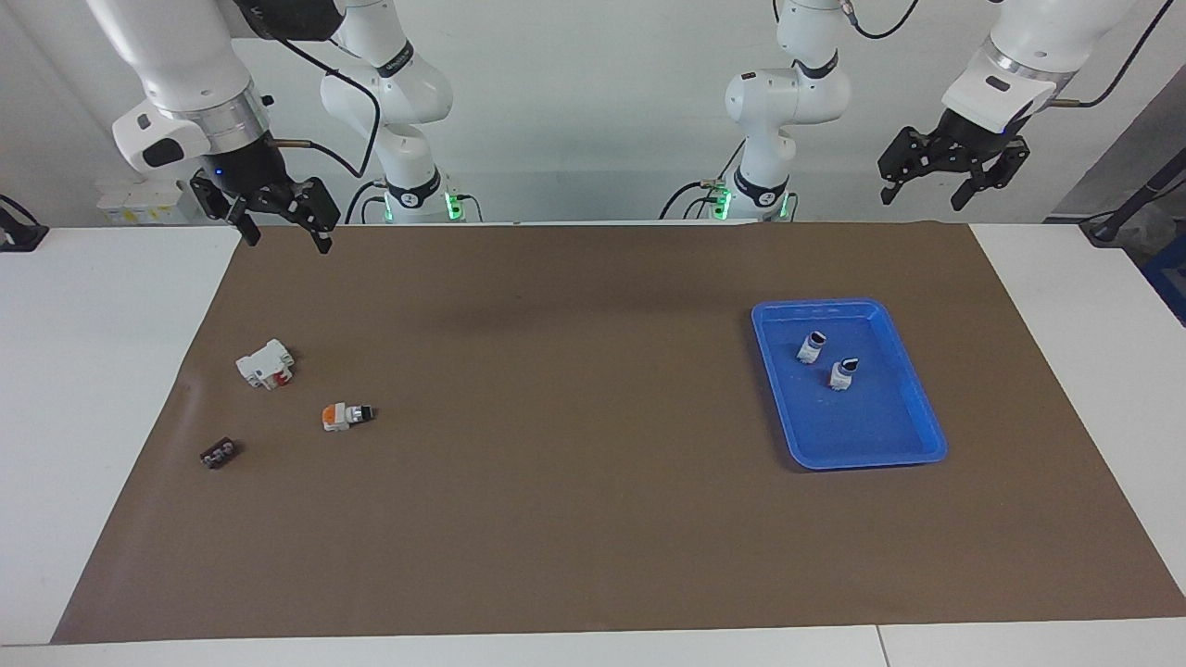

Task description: Turn and place switch with both arms

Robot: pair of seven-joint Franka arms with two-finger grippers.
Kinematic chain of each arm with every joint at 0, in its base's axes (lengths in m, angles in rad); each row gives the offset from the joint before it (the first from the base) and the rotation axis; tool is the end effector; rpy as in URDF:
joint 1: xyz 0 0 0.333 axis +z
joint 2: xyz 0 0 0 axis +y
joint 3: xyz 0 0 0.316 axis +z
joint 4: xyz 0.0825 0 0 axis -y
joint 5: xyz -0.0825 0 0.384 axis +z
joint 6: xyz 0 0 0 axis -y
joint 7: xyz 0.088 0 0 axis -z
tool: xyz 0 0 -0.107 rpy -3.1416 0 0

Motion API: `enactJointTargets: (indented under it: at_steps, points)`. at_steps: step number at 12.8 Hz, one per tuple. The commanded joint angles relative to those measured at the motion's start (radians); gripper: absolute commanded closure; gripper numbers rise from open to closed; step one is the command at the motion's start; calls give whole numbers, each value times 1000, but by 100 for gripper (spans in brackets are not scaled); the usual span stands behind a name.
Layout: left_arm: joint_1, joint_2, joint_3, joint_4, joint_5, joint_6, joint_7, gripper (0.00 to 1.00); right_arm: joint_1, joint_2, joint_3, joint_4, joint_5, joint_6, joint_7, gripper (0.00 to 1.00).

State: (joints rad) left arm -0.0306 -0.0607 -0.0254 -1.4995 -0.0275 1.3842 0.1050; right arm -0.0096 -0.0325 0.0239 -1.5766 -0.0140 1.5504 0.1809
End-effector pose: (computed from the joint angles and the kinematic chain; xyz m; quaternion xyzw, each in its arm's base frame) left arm 0.5140 -0.0327 0.6741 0.9961 -0.0825 -0.0270 0.0135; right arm 0.5425 0.0065 0.6378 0.9965 -0.0834 0.0038 0.0070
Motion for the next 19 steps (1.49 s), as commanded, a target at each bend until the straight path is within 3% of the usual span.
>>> enactJointTargets:
  at_steps: [1,8,12,15,19]
  points:
    - [11,-25,-2,-28,-9,1,7,0,-16,-9,8,1,0,-12,-23,0]
    - [11,-25,-2,-28,-9,1,7,0,-10,-7,8,-33,-1,65,-4,0]
    - [11,-25,-2,-28,-9,1,7,0,-16,5,7,-150,-35,267,-3,0]
    - [11,-25,-2,-28,-9,1,7,0,-19,101,4,-180,-38,417,109,0]
    - [11,-25,-2,-28,-9,1,7,0,-69,222,4,-213,-75,549,423,0]
